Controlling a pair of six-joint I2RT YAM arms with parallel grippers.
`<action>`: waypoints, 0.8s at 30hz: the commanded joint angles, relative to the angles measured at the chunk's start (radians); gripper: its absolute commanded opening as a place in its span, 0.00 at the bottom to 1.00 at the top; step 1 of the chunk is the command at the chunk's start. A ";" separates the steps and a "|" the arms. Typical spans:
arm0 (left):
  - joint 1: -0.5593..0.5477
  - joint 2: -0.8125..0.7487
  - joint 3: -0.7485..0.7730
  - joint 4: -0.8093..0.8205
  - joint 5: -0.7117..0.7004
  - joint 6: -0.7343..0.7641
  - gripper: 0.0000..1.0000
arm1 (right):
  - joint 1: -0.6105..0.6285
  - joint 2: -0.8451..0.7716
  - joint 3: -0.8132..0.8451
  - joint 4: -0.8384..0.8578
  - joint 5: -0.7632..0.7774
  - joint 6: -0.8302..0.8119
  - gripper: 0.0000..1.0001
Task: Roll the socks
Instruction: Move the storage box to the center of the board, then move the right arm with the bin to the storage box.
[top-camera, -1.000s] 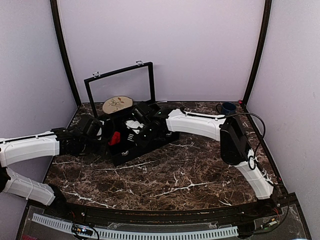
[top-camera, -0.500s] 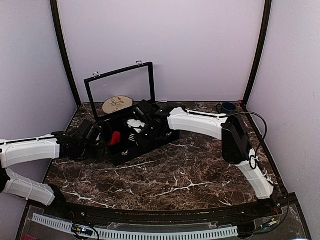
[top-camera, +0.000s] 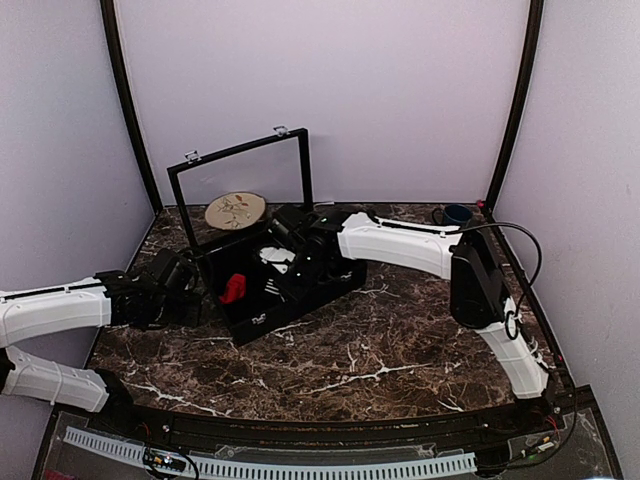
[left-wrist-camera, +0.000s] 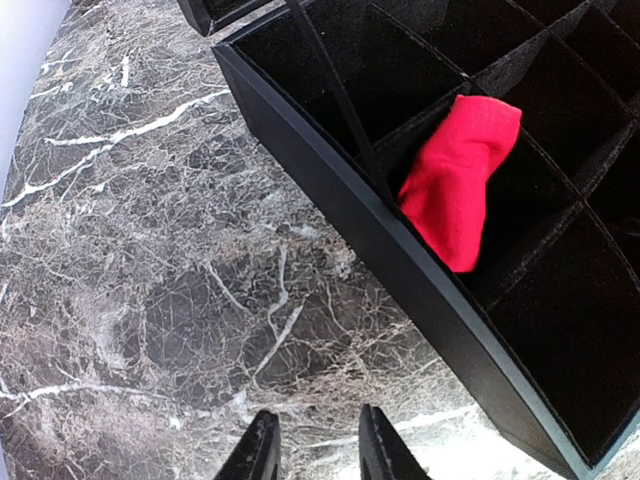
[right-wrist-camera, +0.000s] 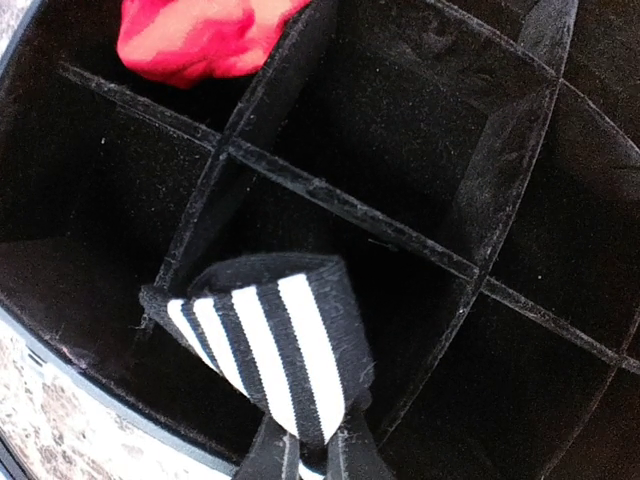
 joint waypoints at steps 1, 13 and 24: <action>0.009 -0.023 -0.004 -0.025 -0.005 -0.013 0.30 | 0.040 0.090 0.002 -0.299 -0.029 0.010 0.00; 0.009 -0.002 0.031 -0.014 0.026 0.006 0.30 | 0.050 0.200 0.083 -0.296 -0.088 0.008 0.00; 0.009 0.029 0.055 0.023 0.035 0.022 0.30 | 0.046 0.249 0.077 -0.296 -0.053 0.014 0.00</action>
